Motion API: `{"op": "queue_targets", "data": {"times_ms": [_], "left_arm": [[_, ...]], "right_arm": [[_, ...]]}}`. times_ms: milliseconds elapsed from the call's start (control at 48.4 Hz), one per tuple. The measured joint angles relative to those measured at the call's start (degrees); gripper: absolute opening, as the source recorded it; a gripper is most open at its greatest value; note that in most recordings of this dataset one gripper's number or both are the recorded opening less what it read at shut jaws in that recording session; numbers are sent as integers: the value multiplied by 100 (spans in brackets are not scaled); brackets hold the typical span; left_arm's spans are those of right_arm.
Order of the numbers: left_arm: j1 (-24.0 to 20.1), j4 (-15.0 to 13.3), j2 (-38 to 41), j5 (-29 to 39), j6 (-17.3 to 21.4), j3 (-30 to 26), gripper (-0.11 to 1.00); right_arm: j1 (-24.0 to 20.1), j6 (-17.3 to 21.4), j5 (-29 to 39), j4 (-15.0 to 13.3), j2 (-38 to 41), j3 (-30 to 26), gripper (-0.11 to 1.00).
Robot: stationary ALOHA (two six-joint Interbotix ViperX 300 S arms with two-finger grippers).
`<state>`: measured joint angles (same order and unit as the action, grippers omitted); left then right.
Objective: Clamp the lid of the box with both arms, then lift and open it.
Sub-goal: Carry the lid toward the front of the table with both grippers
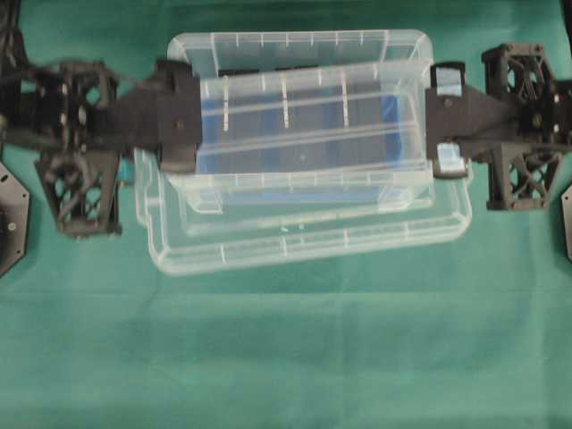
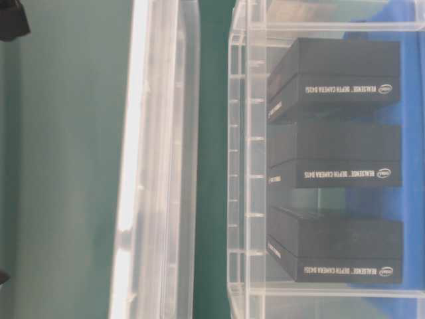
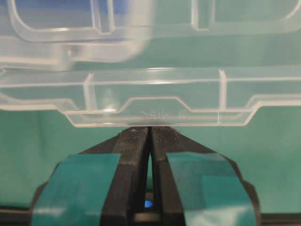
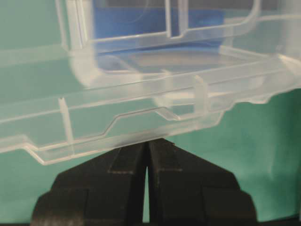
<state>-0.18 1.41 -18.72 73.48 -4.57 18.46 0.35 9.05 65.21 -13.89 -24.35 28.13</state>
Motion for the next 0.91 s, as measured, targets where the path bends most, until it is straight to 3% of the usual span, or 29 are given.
{"op": "queue_targets", "data": {"times_ms": [600, 910], "left_arm": [[1485, 18, 246, -9, -1538, -9, 1], [1881, 18, 527, 0, -1688, -158, 1]], "right_arm": [[-1819, 1529, 527, -483, 466, -325, 0], [-2329, 1802, 694, -501, 791, -519, 0]]}}
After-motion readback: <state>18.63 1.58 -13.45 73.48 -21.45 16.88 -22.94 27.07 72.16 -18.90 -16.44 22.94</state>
